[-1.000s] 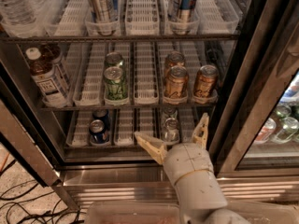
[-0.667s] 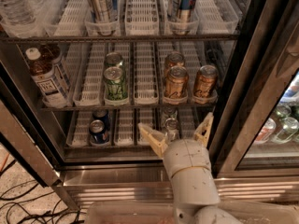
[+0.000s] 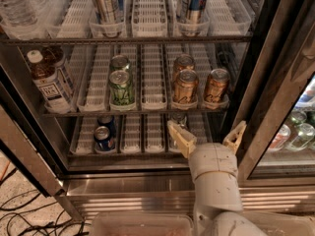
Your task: Pick orange can from middle shelf of fridge
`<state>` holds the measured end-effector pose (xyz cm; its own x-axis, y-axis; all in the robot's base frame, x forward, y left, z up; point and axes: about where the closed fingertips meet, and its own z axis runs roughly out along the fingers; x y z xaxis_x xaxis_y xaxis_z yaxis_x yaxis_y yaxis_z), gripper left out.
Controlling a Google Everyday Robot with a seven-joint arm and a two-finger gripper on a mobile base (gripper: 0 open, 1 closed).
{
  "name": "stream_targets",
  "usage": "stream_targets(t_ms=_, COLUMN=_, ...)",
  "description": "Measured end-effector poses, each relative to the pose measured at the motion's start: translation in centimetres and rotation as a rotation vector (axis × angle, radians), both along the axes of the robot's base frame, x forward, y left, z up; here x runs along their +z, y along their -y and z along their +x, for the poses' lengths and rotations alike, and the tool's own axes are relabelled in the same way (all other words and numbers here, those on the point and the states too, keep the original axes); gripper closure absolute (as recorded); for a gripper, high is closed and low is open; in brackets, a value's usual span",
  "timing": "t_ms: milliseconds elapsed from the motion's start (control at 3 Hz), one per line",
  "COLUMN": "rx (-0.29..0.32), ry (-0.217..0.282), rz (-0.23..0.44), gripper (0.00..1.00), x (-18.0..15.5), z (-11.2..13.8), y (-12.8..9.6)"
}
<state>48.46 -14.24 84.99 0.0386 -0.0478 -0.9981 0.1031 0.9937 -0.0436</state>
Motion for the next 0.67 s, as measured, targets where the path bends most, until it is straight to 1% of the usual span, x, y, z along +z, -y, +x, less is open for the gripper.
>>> stream_targets(t_ms=333, rx=0.000, ry=0.000, rz=0.000, gripper=0.00, x=0.00, z=0.00, y=0.00)
stream_targets(t_ms=667, rx=0.000, ry=0.000, rz=0.000, gripper=0.19, x=0.00, z=0.00, y=0.00)
